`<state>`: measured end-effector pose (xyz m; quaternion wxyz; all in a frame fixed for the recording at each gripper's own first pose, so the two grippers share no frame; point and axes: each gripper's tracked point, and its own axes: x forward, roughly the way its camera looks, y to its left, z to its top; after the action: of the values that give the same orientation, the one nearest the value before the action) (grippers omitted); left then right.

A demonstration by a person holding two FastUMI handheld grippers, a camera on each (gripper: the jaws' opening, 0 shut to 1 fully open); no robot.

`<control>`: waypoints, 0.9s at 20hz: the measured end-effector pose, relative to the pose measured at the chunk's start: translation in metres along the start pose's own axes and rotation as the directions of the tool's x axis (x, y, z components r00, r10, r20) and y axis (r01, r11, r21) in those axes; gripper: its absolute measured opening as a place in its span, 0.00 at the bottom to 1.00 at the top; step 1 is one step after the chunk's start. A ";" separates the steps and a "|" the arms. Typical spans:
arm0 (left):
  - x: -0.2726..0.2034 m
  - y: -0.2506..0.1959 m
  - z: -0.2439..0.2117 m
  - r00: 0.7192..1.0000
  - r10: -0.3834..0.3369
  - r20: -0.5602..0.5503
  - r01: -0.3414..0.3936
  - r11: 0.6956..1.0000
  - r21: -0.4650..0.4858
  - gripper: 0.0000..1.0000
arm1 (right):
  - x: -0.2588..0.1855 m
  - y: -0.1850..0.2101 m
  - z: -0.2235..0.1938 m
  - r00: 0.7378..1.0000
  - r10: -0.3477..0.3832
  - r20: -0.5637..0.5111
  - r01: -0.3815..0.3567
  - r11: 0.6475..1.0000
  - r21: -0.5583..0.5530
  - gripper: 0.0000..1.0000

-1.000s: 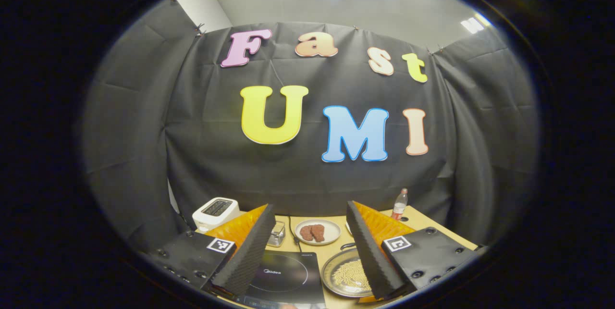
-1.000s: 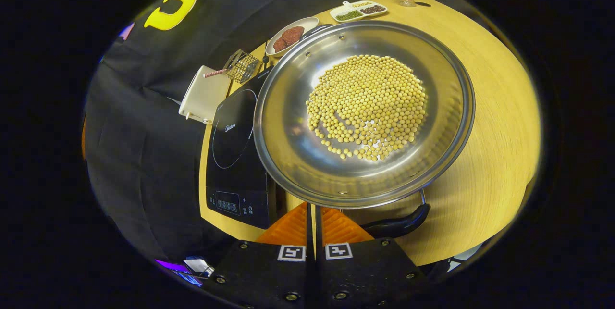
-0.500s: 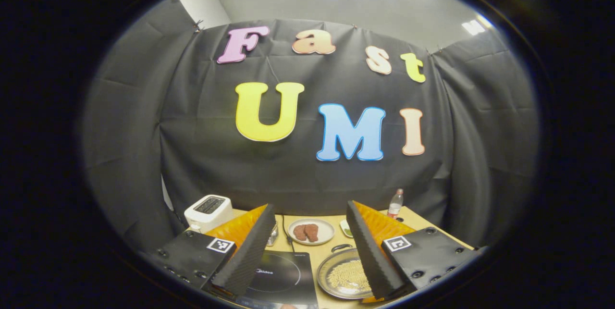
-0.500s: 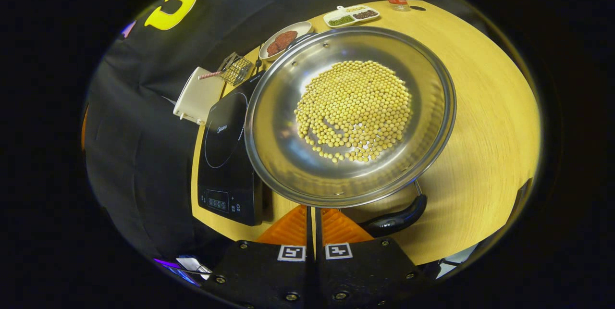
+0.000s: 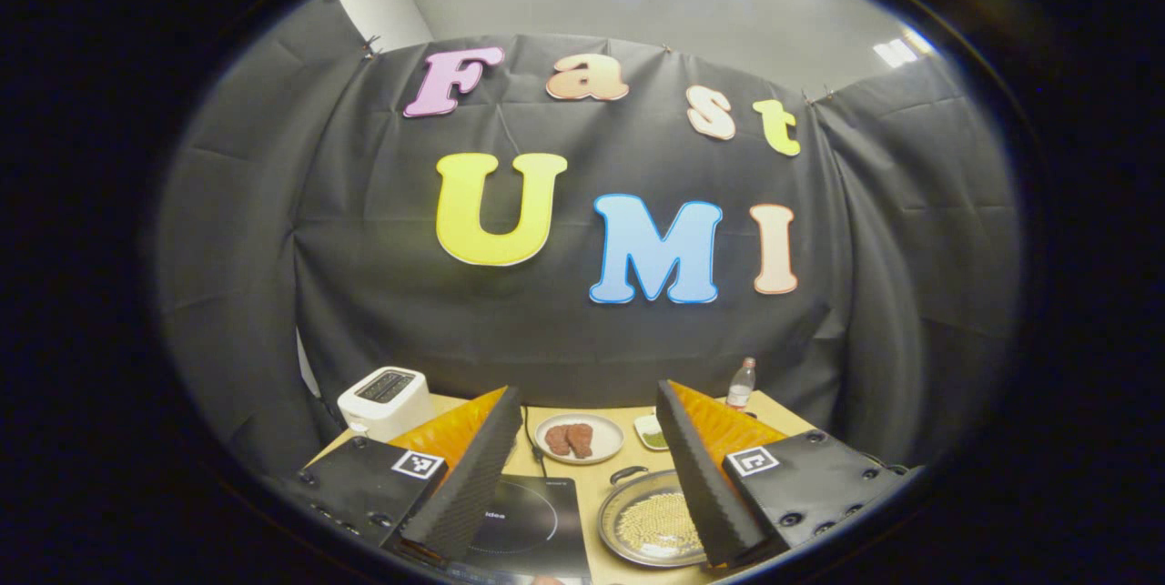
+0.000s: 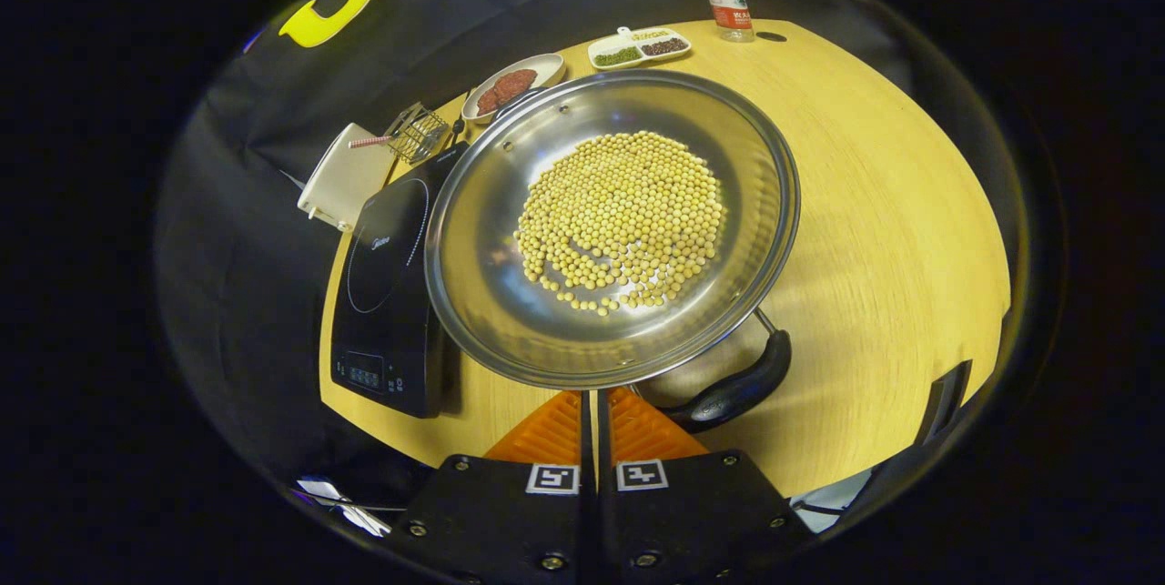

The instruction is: First push the handle of the pot to place it horizontally, then grasp the pot with both hands and set it on the induction cooktop.

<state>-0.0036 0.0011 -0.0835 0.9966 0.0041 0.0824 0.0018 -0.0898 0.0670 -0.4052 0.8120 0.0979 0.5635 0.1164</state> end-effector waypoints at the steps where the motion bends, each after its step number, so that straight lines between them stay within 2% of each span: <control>1: 0.001 -0.002 0.001 1.000 -0.004 0.001 0.004 1.000 0.000 0.97 | -0.001 -0.004 0.001 1.000 -0.011 0.000 0.011 1.000 -0.009 0.01; 3: 0.002 -0.007 0.001 1.000 -0.009 0.002 0.009 1.000 0.007 0.99 | -0.002 -0.010 0.001 0.999 -0.035 -0.002 0.034 0.999 -0.030 0.01; 4: 0.002 -0.010 0.001 1.000 -0.012 0.002 0.012 1.000 0.010 0.95 | -0.003 -0.014 0.002 0.999 -0.044 -0.001 0.044 0.998 -0.041 0.01; 7: 0.002 -0.018 0.004 1.000 -0.024 0.010 0.023 1.000 0.013 0.97 | -0.005 -0.023 0.005 0.998 -0.061 -0.009 0.061 0.997 -0.050 0.01; 11: 0.003 -0.023 0.000 1.000 -0.026 0.005 0.026 0.999 0.024 0.95 | -0.009 -0.039 0.009 0.997 -0.082 -0.014 0.081 0.996 -0.048 0.01; 12: 0.004 -0.023 -0.001 1.000 -0.026 0.000 0.026 0.999 0.023 0.97 | -0.009 -0.044 0.009 0.996 -0.093 -0.013 0.093 0.994 -0.049 0.01; 18: 0.006 -0.032 -0.006 0.999 -0.033 -0.013 0.033 0.999 0.025 0.95 | -0.013 -0.073 0.019 0.984 -0.180 -0.006 0.179 0.980 -0.088 0.01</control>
<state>0.0017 -0.0304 -0.0902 0.9958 0.0152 0.0886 -0.0158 -0.0707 -0.0067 -0.4085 0.8187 0.0103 0.5701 0.0680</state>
